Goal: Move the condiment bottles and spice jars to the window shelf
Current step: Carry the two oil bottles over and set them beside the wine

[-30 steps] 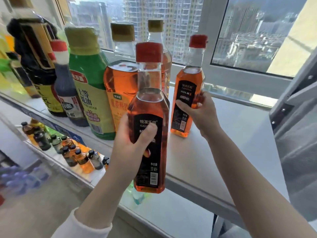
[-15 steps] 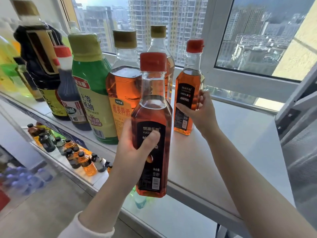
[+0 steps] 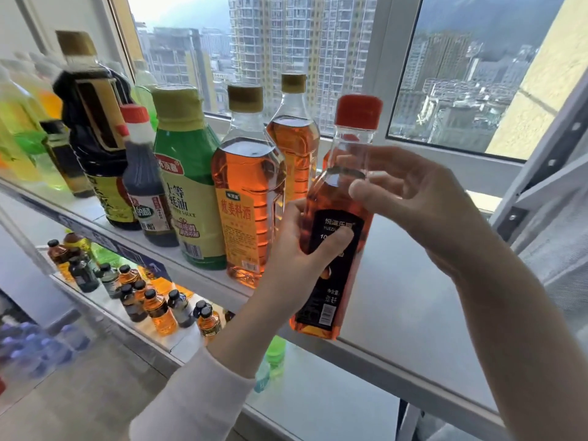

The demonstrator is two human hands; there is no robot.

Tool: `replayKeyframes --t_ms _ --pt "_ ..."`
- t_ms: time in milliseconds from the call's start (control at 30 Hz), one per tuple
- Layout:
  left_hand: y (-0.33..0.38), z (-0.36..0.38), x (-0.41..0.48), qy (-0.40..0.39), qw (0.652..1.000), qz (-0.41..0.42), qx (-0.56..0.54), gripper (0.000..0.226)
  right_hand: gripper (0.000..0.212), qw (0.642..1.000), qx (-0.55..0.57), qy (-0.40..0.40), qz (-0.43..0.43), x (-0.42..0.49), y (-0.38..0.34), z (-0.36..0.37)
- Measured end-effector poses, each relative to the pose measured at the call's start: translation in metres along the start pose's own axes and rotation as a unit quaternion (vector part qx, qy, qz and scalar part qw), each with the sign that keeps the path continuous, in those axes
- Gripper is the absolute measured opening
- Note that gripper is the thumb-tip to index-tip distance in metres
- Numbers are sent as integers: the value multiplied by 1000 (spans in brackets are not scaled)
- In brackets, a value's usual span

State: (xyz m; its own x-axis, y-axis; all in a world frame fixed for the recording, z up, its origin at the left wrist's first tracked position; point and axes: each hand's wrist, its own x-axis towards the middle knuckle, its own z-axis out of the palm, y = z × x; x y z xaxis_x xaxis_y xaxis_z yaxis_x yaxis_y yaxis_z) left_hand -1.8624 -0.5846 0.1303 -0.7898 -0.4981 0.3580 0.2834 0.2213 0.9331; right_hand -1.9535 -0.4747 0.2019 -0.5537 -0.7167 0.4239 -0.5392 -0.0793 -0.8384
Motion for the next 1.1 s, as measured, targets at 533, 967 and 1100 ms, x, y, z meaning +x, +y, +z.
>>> replayKeyframes --t_ms 533,967,1100 --pt "31 -34 -14 70 985 82 136 43 33 997 -25 77 -3 18 3 16" --pt "49 -56 -21 121 976 99 153 24 43 994 -67 87 0 24 16 45" --pt "52 -55 -17 118 976 103 154 26 48 991 -86 98 2 22 17 47"
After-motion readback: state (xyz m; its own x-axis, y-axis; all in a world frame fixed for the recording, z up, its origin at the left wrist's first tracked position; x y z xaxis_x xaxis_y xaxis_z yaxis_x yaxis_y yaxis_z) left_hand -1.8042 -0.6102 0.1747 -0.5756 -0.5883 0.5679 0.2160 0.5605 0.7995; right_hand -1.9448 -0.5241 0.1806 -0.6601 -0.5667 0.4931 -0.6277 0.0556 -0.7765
